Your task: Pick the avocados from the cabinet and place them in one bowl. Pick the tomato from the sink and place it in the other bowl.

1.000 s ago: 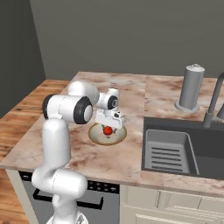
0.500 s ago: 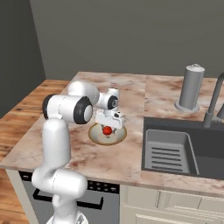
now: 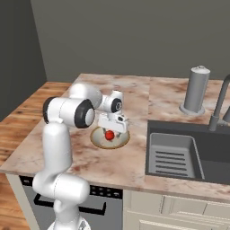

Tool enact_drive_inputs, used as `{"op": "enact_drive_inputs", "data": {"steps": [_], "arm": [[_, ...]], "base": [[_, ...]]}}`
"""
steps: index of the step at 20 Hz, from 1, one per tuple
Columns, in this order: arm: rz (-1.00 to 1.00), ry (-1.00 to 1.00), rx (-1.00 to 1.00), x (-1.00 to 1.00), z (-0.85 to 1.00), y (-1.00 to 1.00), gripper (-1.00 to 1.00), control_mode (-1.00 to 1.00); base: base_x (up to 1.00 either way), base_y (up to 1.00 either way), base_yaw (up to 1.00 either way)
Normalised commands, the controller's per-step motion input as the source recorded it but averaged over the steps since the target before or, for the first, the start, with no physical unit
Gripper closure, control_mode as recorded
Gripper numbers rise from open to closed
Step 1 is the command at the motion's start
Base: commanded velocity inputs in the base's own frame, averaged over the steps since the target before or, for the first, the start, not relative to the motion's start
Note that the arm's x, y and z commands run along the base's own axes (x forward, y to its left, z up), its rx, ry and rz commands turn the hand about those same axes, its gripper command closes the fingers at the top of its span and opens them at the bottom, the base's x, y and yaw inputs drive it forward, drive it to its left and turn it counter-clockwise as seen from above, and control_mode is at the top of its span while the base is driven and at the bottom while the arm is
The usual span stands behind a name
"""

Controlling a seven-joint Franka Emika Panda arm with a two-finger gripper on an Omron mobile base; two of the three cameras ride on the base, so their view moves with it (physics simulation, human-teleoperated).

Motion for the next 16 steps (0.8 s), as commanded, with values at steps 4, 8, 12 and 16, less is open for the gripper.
{"op": "enact_drive_inputs", "data": {"steps": [4, 8, 12, 16], "arm": [[0.0, -0.08, 0.0, -0.58, 0.6, -0.19, -1.0, -1.0], [0.0, -0.2, 0.02, -0.59, 0.72, -0.1, -1.0, -1.0], [0.0, -0.22, 0.03, -0.75, 0.79, -0.01, -1.0, -1.0], [-0.05, -0.26, 0.0, -0.87, 0.73, 0.02, -1.0, -1.0]], "base": [[0.0, 0.0, 0.0], [0.0, 0.0, 0.0], [0.0, 0.0, 0.0], [0.0, 0.0, 0.0]]}}
